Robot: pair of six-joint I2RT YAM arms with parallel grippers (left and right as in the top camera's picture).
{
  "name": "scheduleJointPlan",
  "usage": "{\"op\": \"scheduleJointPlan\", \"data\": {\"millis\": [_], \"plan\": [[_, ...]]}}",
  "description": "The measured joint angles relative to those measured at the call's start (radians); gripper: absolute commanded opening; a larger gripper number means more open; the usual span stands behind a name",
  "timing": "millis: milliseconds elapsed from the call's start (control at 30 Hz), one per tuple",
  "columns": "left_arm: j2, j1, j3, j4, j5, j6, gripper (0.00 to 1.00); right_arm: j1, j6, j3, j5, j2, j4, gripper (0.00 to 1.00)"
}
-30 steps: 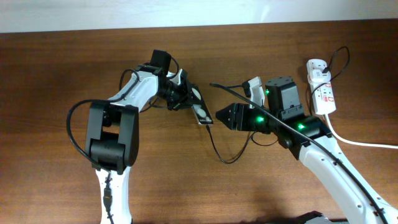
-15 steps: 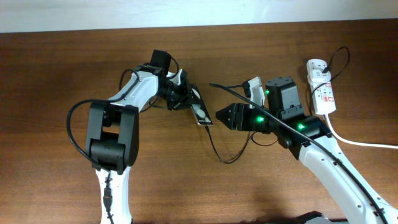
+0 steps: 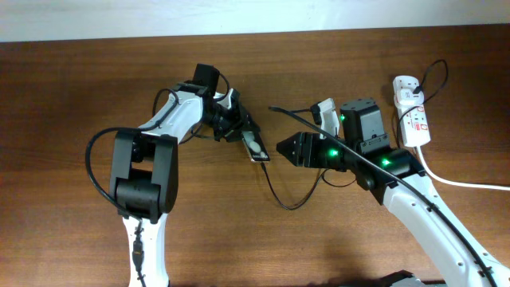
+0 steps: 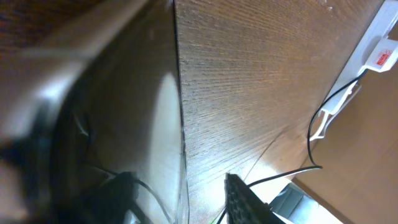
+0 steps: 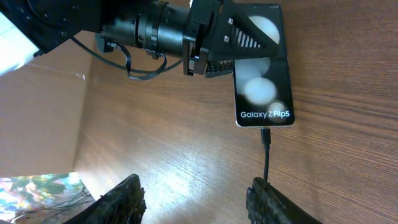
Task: Plug charger to phone and switch on socket
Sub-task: 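Release the phone on the table and raise the left gripper away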
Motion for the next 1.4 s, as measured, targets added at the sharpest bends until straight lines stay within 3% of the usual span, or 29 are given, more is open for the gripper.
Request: {"op": "scheduleJointPlan", "data": {"millis": [200, 667, 1067, 1400], "plan": [[0.000, 0.000, 0.000, -0.014, -0.037, -0.009, 0.52, 0.000, 0.000, 0.000, 0.000, 0.000, 0.000, 0.57], [0.000, -0.001, 0.029, -0.140, -0.164, -0.012, 0.58, 0.000, 0.000, 0.000, 0.000, 0.000, 0.000, 0.57], [-0.004, -0.002, 0.102, -0.299, -0.425, -0.011, 0.61, 0.000, 0.000, 0.000, 0.002, 0.000, -0.002, 0.57], [-0.003, -0.002, 0.471, -0.577, -0.638, 0.043, 0.56, 0.000, -0.022, 0.000, 0.003, 0.000, -0.016, 0.53]]}}
